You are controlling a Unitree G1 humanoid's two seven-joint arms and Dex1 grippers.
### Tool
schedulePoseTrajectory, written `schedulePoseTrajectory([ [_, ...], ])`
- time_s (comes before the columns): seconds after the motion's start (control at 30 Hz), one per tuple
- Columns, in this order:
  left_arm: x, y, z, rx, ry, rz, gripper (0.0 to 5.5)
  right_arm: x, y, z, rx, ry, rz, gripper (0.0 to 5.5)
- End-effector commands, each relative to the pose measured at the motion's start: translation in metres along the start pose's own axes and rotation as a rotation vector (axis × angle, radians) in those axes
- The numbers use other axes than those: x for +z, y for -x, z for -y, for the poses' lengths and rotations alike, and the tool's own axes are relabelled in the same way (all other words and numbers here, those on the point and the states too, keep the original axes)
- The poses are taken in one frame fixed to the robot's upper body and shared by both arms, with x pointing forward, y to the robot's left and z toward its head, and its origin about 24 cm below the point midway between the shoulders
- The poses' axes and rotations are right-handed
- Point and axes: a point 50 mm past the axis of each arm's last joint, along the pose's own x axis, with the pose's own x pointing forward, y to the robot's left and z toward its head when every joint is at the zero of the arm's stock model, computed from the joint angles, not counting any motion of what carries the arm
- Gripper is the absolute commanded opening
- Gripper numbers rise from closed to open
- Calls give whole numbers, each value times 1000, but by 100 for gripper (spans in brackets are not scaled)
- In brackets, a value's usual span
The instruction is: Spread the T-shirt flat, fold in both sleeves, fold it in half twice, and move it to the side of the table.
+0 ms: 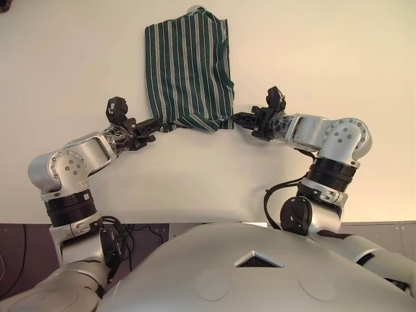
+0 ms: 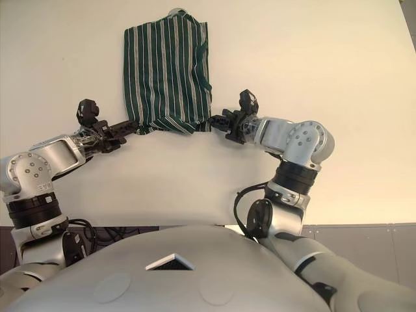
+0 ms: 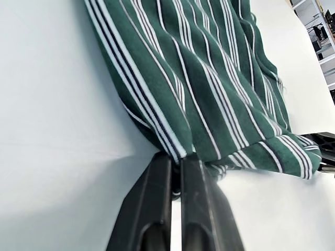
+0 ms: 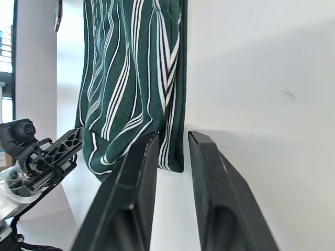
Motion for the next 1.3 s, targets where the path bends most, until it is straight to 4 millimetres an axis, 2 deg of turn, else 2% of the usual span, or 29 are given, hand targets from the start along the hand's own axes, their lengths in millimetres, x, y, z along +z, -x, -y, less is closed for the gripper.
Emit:
schedulePoseTrajectory([
  [0.03, 0, 1, -2, 32, -19, -13, 0, -8, -17, -11, 40, -45, -47, 102],
  [0.3, -1, 1, -2, 35, -27, -21, 0, 4, -26, -30, 167, -84, -11, 102],
  [0.4, 0, 0, -1, 29, -34, -29, 0, -3, -26, -34, 181, -69, -45, 102],
  [0.57, -1, 0, -1, 29, -35, -30, 0, -19, -28, -22, 95, -24, -124, 102],
  [0.7, -2, 1, -2, 31, -34, -28, 0, -13, -20, -20, 88, -16, -82, 102],
  [0.8, -2, 1, -2, 33, -33, -26, 0, 0, -9, -25, 145, -5, 1, 149],
  [0.97, -2, 2, -3, 36, -30, -20, 0, 14, 5, -25, 133, 31, 68, 230],
  [1.3, 0, 0, -3, 34, -38, -19, 0, -10, -11, -11, -43, 124, -77, 230],
])
